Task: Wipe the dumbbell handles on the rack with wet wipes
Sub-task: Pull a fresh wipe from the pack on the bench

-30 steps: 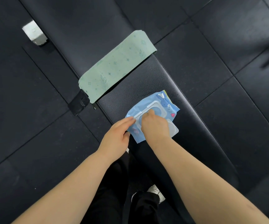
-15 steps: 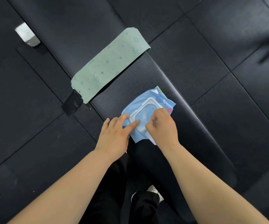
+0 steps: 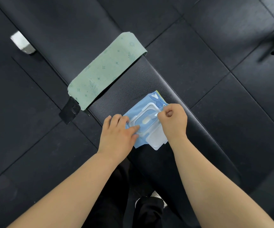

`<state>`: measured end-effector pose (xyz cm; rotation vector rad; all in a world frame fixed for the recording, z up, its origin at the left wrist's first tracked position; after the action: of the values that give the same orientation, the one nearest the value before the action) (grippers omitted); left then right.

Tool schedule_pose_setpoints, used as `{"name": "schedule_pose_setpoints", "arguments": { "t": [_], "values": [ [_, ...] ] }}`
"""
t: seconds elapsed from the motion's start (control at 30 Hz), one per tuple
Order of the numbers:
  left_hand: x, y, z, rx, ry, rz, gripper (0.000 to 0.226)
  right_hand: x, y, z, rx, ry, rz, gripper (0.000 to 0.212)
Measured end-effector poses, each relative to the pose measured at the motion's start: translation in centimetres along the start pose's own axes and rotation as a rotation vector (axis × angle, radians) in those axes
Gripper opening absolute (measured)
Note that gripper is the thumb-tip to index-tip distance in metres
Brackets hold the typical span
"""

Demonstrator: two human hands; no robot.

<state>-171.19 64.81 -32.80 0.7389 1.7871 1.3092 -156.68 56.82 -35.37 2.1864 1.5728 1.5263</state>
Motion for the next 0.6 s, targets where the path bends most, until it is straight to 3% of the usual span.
{"name": "schedule_pose_setpoints", "arguments": {
  "t": [0.2, 0.3, 0.53, 0.6],
  "values": [
    [-1.8, 2.0, 3.0, -0.188, -0.054, -0.082, 0.002, -0.8, -0.3, 1.2, 0.123, -0.052, 0.064, 0.026],
    [-1.5, 0.6, 4.6, -0.068, 0.014, -0.066, 0.019, -0.5, -0.3, 1.2, 0.167, -0.039, 0.052, 0.026],
    [-3.3, -0.7, 6.0, 0.219, -0.039, 0.219, 0.009, -0.5, -0.5, 1.4, 0.164, -0.018, 0.017, 0.025],
    [-2.8, -1.9, 5.6, 0.353, 0.038, 0.233, 0.013, -0.5, -0.5, 1.4, 0.168, -0.021, 0.025, 0.024]
  ]
}}
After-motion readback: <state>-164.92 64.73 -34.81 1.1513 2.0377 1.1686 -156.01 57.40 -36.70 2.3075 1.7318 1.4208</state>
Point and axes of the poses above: each hand's wrist, its own z-axis towards the middle knuckle, its own y-axis out of the back of the hand, x = y × z, the point moved 9 cm from there along z, towards the middle knuckle, and after that the axes turned 6 degrees about x, right-handed, at the moved point
